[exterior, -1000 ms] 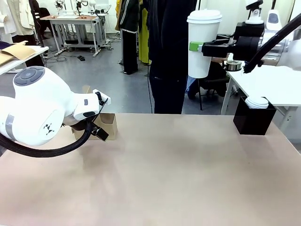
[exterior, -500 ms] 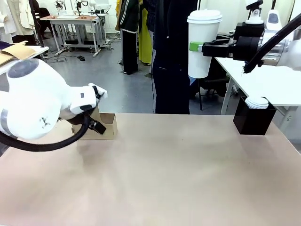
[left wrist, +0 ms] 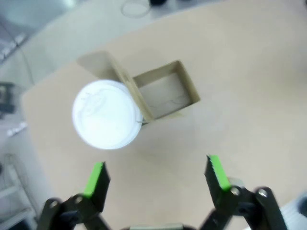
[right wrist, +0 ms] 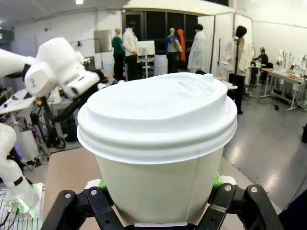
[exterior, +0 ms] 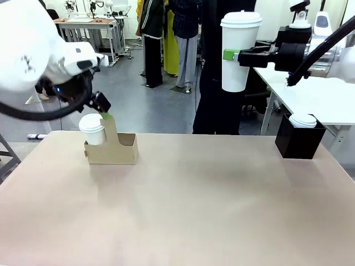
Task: Pour a drink into a cup and package it in a carrier.
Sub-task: Position the Cup Carrier in the center of the table.
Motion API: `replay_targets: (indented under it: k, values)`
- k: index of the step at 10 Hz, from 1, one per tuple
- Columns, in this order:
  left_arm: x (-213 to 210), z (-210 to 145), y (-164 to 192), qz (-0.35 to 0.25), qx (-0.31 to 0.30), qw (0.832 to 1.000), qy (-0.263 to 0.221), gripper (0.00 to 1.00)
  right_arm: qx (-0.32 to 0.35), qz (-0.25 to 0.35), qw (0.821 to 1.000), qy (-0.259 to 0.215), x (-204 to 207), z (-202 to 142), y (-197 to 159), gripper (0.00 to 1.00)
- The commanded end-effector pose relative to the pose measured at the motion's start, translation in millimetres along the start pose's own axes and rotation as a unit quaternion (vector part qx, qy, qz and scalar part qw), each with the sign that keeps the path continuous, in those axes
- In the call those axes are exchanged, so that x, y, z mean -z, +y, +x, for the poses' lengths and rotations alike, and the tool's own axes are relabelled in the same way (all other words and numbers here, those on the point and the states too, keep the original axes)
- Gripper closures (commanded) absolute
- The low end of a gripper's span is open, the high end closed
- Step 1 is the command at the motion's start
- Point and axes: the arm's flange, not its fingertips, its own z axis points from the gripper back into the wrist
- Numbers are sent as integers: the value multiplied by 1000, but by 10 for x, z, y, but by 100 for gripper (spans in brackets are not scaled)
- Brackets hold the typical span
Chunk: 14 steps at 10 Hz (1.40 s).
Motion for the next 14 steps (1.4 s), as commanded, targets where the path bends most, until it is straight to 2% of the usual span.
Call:
replay_targets:
  k: [1,3,6,9,12,13,14]
  values:
    - [148,426,100,-2,-42,998,42,0,-2,-4,1000,-3,39,55,-13,20]
    - [256,746,90,10,-61,996,67,0,-2,-4,1000,-3,39,55,-13,20]
    - [463,1044,4,23,-85,992,90,0,-2,-4,1000,-3,39,55,-13,20]
    - [678,1082,60,44,-117,987,99,0,-2,-4,1000,-3,39,55,-13,20]
    - [819,1040,151,37,-133,984,110,0,-2,-4,1000,-3,39,55,-13,20]
    - [838,1032,189,32,-137,983,122,57,-2,-4,1000,-3,39,55,-13,20]
    - [827,1027,196,39,-144,982,119,59,-2,-4,1000,-3,39,55,-13,20]
